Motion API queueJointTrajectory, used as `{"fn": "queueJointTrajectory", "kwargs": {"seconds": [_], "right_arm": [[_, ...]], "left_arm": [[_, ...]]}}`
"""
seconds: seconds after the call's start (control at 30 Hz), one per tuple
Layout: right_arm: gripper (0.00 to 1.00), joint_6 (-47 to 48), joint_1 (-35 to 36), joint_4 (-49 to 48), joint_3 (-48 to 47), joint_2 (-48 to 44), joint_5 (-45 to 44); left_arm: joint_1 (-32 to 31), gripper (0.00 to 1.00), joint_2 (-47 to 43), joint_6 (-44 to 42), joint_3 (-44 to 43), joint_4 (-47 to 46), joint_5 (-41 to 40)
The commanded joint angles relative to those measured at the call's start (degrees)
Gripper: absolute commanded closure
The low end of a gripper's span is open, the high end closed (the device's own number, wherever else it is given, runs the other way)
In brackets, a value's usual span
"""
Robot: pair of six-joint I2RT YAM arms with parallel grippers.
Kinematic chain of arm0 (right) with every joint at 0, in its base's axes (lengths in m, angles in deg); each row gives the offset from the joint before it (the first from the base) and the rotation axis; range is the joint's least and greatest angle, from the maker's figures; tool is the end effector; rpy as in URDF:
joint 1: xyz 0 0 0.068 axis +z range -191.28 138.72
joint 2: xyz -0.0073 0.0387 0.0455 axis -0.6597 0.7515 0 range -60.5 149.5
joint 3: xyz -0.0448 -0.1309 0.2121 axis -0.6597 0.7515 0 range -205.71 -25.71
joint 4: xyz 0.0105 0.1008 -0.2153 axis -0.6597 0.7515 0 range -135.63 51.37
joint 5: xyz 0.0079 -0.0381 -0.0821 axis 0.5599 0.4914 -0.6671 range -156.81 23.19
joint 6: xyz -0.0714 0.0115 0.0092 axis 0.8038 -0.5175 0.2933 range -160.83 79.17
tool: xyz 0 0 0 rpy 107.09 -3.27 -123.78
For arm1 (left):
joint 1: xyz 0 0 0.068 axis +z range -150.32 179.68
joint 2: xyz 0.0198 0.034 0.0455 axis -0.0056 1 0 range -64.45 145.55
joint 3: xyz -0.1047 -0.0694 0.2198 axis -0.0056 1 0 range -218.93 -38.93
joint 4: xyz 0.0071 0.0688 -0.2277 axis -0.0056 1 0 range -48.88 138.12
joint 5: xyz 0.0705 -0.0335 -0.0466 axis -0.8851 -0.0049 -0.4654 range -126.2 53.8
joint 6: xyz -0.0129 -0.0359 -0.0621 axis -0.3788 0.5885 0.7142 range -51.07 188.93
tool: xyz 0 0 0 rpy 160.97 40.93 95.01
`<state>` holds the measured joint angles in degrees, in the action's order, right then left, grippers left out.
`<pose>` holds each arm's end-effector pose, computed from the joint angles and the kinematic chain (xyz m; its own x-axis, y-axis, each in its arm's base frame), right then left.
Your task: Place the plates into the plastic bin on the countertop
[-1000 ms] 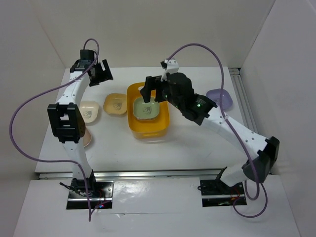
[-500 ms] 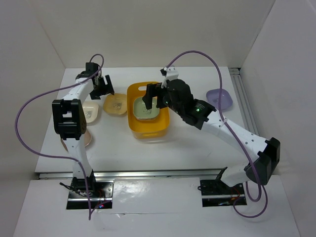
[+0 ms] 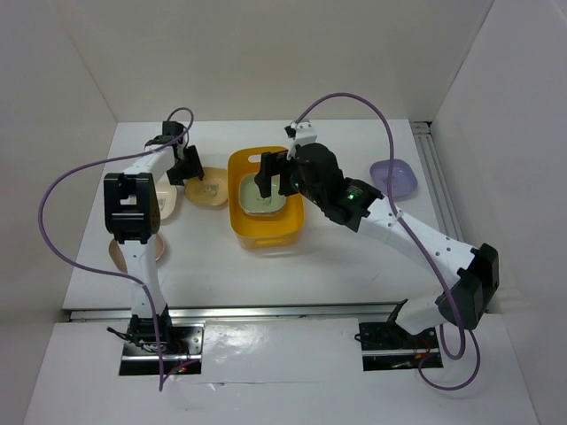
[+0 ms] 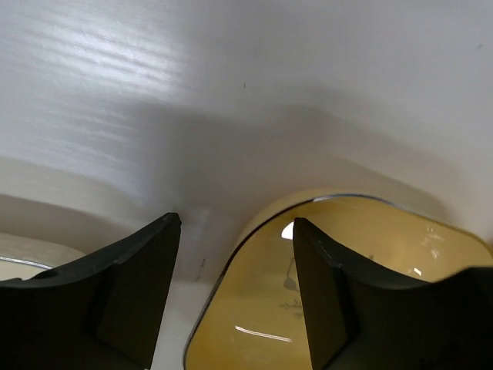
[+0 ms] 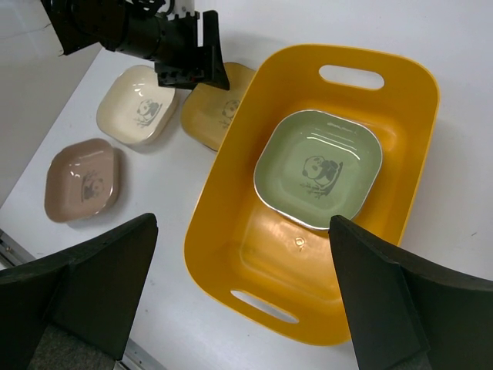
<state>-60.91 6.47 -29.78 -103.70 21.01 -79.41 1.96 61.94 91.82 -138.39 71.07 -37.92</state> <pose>0.2334 0.2374 0.3568 -0.4101 0.0470 -0.9108 -0.4718 0.8437 0.2559 0.4607 0.0201 0.1509 -0.7492 -0.4190 -0.5131 -0.3773 0.9065 -0.1893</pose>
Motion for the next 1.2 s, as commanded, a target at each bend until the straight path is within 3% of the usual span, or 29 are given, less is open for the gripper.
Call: {"fn": "queueJointTrajectory", "kwargs": {"seconds": [0.0,0.23,0.33,0.37,0.43,0.5,0.6,0.83,1.03,1.17], "right_arm": [[0.01,-0.14,0.76,-3.82,0.13,-0.83,-0.14],[0.01,-0.14,0.77,-4.34,1.18,-0.3,-0.85],[0.01,-0.66,0.77,-4.34,1.88,-0.3,-0.85],[0.01,-0.67,0.77,-4.34,2.58,-0.3,-0.85],[0.01,-0.67,1.3,-4.87,3.28,-0.3,-1.98],[0.01,-0.67,1.3,-4.87,3.29,-0.83,-1.99],[0.01,-0.67,1.3,-4.87,3.82,-0.83,-3.3],[0.01,-1.19,1.3,-4.87,5.39,-2.06,-5.32],[0.01,-1.19,-0.27,-3.04,6.98,-5.57,-7.09],[0.01,-1.72,-3.09,-0.57,8.04,-9.09,-7.61]], "left_arm": [[-0.44,0.28,0.61,1.71,0.32,-0.42,-5.13],[0.62,0.4,0.61,4.52,0.77,-1.92,-6.99],[1.14,0.66,1.84,5.31,-3.45,-1.22,-8.38],[1.14,0.68,2.98,6.19,-4.68,-0.69,-8.91],[1.14,0.92,4.04,6.2,-7.84,0.1,-10.14],[1.14,1.0,5.96,8.56,-12.92,2.46,-12.68],[1.14,1.0,5.98,13.21,-17.51,8.09,-15.85],[-0.87,1.0,-19.48,20.52,-7.34,4.33,-27.1],[-11.49,1.0,-34.69,19.2,-5.22,7.93,-29.4],[-19.41,1.0,-37.09,17.71,-4.08,8.98,-26.43]]}}
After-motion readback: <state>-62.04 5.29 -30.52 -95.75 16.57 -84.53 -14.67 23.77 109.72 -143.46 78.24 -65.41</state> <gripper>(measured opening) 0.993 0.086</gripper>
